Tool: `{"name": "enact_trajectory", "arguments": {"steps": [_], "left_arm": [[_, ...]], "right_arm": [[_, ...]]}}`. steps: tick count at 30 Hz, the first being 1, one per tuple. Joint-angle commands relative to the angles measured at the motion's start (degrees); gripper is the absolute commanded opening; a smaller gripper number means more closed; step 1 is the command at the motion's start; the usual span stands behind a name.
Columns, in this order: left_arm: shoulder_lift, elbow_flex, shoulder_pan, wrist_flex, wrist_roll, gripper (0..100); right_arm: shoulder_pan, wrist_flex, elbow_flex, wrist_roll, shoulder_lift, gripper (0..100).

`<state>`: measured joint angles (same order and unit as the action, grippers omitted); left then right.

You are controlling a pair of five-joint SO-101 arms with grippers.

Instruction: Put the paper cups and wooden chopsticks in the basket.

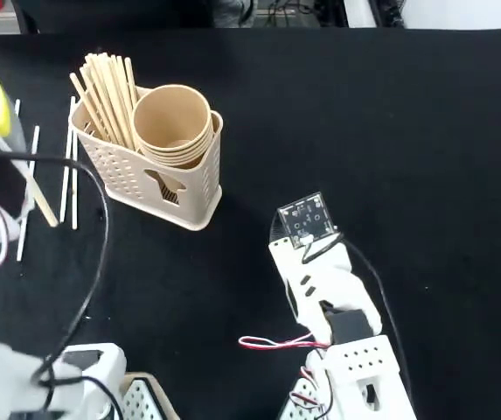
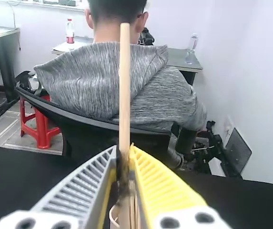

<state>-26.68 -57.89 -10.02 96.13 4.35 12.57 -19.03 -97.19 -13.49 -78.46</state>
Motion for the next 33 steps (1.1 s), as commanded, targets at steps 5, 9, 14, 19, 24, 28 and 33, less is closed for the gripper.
{"name": "enact_trajectory", "arguments": {"steps": [5,9,14,19,24,28,33], "left_arm": [[-14.86,27.56,2.95,-13.01,0.26,3],[-28.40,53.05,3.12,-32.62,0.00,3],[-41.41,84.35,3.12,-67.16,0.53,3],[-40.00,102.20,3.21,-96.53,0.44,3],[-30.59,102.02,3.12,-98.46,0.53,3],[-19.78,97.54,2.77,-98.46,0.53,3],[-11.34,94.81,2.77,-98.46,0.62,3]], "right_arm": [[-0.26,-0.18,0.04,-0.53,-0.57,1.5],[-0.26,-0.18,0.04,-0.53,-0.57,1.5],[-0.26,0.18,0.04,-0.53,-0.48,1.5],[-0.26,0.18,0.04,-0.53,-0.48,1.5],[-0.26,0.18,0.04,-0.53,-0.48,1.5],[-0.26,0.18,0.04,-0.53,-0.48,1.5],[-0.26,0.18,0.04,-0.53,-0.48,1.5]]}}
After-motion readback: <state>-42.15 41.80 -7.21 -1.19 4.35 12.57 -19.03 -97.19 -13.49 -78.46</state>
